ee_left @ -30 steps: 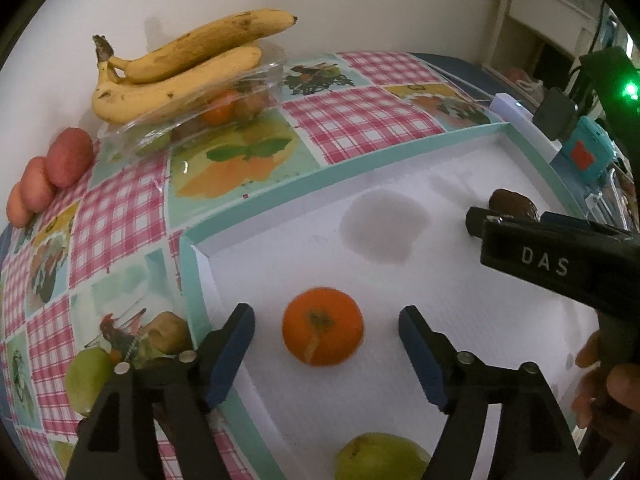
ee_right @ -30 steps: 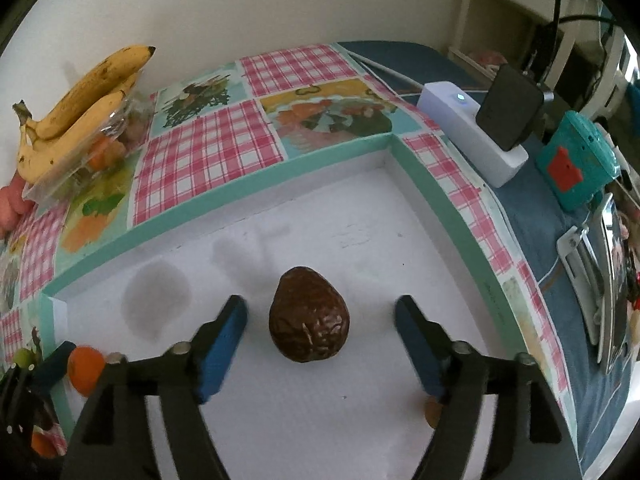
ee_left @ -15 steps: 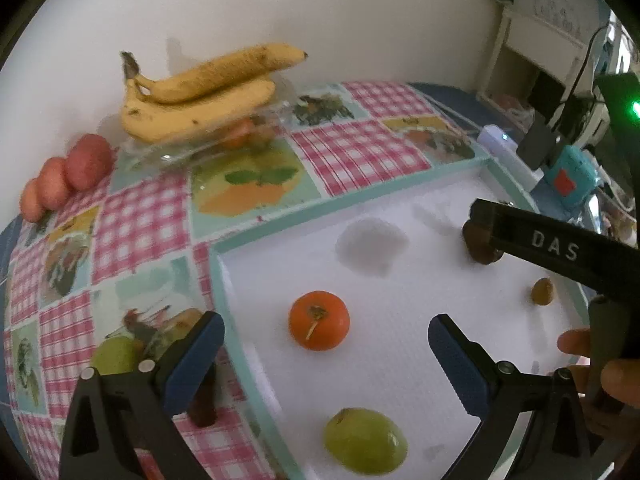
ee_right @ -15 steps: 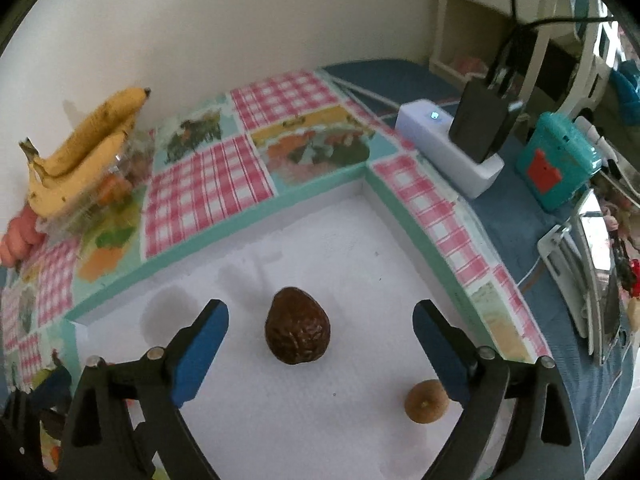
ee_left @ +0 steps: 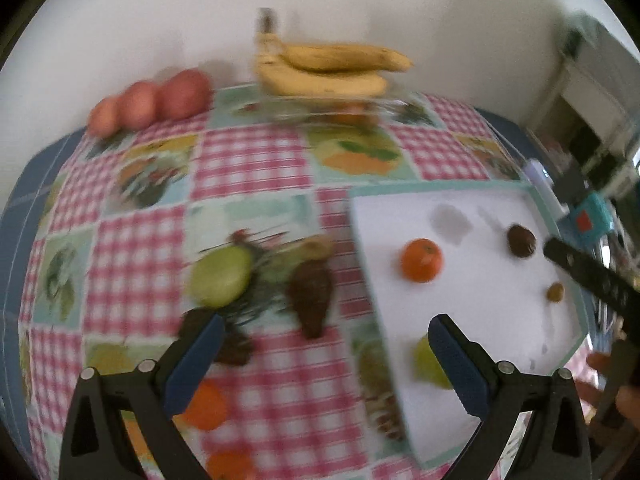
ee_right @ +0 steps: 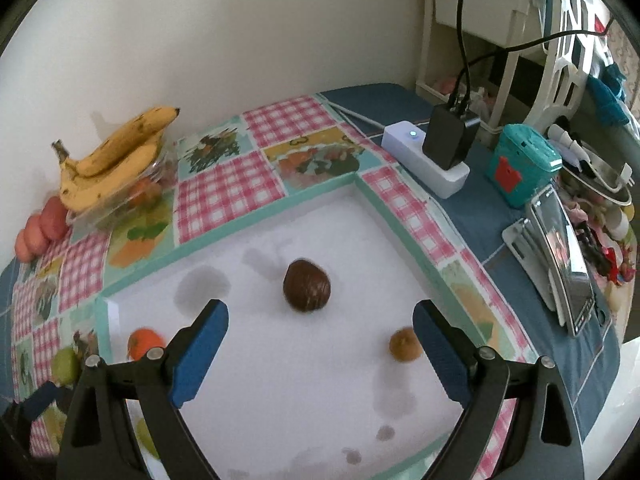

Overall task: Organize fruits
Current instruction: 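Withdraw both open tools from the tray toward the remaining fruits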

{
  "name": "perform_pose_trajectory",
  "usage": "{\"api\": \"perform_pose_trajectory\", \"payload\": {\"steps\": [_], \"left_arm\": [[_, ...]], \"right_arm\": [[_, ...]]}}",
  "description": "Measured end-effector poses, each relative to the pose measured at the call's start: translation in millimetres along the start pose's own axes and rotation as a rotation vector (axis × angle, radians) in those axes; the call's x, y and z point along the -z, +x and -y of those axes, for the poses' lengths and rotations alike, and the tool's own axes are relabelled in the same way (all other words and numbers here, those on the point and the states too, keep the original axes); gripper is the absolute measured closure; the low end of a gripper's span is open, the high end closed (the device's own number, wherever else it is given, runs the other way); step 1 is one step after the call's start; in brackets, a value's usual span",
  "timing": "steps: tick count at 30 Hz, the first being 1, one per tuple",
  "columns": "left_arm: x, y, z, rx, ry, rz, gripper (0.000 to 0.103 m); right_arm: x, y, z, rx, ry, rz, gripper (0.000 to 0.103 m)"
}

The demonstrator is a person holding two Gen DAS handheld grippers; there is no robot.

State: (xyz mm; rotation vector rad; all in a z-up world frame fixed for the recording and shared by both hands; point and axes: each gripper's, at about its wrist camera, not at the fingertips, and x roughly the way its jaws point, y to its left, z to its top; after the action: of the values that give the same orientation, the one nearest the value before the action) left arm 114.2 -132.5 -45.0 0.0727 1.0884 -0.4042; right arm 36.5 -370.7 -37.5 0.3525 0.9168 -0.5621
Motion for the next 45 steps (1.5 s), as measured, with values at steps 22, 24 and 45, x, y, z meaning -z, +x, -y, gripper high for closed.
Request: {"api": "perform_pose_trajectory", "payload": {"steps": [22, 24, 45], "left_arm": [[39, -95, -181, -0.171, -0.537, 0.157, 0.000], [40, -94, -186, -0.162, -0.551, 0.151, 0.000], [61, -23, -202, -0.242, -0.534, -0.159, 0.000]], "right_arm": [[59, -51, -88, -0.209, -0.252, -0.016, 0.009], [62, -52, -96, -0.231, -0.261, -0.024, 0.009], [127, -48, -194, -0.369, -0.547, -0.193, 0.016]]}}
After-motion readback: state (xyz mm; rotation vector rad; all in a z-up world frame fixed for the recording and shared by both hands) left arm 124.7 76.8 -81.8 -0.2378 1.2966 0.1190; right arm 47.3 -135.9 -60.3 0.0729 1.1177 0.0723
